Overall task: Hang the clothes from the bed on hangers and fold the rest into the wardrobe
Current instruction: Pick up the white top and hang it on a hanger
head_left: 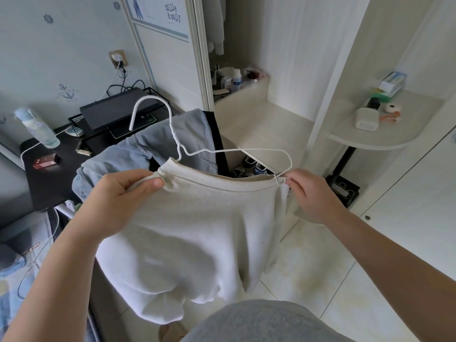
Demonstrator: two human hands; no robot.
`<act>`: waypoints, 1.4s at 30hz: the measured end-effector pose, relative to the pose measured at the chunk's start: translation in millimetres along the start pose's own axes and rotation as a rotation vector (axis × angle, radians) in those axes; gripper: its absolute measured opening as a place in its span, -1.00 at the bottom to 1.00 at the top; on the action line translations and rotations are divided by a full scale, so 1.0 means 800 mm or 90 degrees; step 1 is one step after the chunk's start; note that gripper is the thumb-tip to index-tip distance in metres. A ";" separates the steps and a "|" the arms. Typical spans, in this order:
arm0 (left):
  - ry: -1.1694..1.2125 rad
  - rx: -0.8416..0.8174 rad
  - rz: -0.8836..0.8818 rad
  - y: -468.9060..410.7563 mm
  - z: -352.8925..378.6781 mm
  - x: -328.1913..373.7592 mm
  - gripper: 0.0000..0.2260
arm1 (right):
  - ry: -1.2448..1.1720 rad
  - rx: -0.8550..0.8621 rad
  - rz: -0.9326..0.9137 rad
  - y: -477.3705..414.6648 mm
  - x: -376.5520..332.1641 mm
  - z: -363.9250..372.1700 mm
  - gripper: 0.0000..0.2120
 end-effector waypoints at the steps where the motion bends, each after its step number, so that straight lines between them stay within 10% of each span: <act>1: 0.005 0.008 0.003 0.001 -0.001 0.001 -0.81 | 0.001 -0.005 -0.002 -0.001 -0.001 -0.001 -0.86; 21: -0.060 -0.205 -0.008 0.021 0.033 0.024 -0.71 | -0.099 0.101 -0.044 -0.002 -0.040 -0.013 -0.79; 42: 0.128 -0.151 0.097 0.036 0.078 0.068 -0.79 | -0.332 0.122 -0.010 -0.012 -0.138 -0.022 -0.82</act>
Point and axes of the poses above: each hand's wrist, its own y-axis away from the middle knuckle, its own z-axis out of the palm, x = y × z, the point moved 3 cm from there along -y, towards the middle knuckle, and after that the axes turned 11 degrees about x, right-handed, at the moved point
